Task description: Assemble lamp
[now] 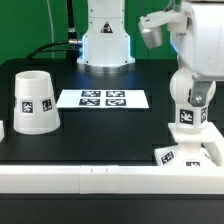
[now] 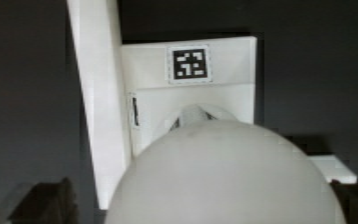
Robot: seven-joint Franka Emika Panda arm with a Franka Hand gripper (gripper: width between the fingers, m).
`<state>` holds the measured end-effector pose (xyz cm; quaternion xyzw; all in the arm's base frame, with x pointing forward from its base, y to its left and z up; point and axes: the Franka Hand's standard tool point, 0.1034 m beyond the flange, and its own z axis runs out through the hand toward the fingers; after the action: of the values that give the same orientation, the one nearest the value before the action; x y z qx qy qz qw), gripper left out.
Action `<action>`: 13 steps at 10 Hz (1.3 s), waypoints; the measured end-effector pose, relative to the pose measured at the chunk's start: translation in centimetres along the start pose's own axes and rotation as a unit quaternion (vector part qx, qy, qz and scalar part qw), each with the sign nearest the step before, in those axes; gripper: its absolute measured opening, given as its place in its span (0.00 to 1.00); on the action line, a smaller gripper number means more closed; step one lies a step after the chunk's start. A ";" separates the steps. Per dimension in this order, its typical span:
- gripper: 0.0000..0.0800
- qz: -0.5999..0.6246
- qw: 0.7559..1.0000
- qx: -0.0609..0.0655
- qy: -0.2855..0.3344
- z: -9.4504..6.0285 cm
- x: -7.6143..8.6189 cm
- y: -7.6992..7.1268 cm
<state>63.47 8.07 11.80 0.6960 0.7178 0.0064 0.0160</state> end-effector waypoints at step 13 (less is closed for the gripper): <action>0.72 -0.061 0.998 0.001 -0.019 0.2 -1.1 -0.1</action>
Offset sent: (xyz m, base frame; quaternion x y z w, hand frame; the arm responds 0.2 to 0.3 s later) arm 0.0002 0.0046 0.0015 -0.0121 -0.0006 -0.1950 0.9807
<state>63.41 6.96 11.62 0.6506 0.7588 -0.0087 0.0288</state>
